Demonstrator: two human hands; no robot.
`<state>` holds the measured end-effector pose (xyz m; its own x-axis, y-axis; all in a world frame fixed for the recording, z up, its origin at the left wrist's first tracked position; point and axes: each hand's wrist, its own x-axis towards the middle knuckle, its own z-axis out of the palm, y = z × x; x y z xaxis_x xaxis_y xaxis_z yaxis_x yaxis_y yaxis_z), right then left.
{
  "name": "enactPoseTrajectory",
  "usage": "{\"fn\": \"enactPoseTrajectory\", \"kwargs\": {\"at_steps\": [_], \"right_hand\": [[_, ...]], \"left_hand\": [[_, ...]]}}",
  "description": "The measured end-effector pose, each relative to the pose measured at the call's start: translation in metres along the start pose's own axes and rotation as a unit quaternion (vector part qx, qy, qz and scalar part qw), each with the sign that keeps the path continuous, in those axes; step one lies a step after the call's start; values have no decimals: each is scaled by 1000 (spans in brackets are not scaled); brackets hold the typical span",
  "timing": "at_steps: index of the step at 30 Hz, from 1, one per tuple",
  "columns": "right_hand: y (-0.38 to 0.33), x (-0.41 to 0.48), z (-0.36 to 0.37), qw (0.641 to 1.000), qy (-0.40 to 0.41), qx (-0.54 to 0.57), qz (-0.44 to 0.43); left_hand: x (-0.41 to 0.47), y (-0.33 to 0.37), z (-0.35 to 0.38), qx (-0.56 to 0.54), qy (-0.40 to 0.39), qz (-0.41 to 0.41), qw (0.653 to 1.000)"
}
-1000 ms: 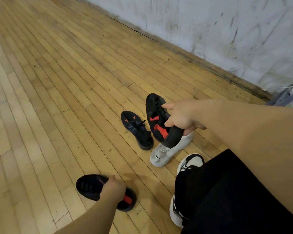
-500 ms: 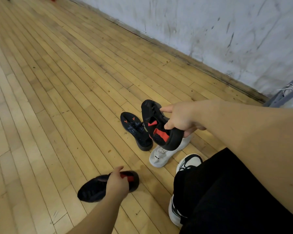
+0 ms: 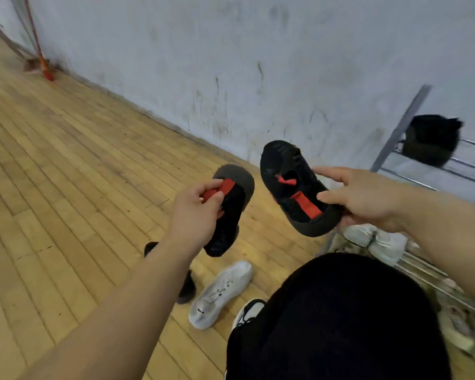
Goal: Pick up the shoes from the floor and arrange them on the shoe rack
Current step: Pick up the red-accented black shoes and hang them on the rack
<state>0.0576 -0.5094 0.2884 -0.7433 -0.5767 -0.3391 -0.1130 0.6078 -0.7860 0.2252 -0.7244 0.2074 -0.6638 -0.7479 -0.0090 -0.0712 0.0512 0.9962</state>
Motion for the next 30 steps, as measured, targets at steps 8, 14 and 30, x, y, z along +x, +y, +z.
{"fn": "enactPoseTrajectory", "kwargs": {"at_steps": [8, 14, 30], "right_hand": [[96, -148, -149, 993, 68, 91, 30], [191, -194, -166, 977, 66, 159, 125], [242, -170, -194, 965, 80, 203, 146]], "left_hand": [[-20, 118, 149, 160, -223, 189, 943], [-62, 129, 247, 237, -409, 193, 860], [-39, 91, 284, 288, -483, 121, 818]]}}
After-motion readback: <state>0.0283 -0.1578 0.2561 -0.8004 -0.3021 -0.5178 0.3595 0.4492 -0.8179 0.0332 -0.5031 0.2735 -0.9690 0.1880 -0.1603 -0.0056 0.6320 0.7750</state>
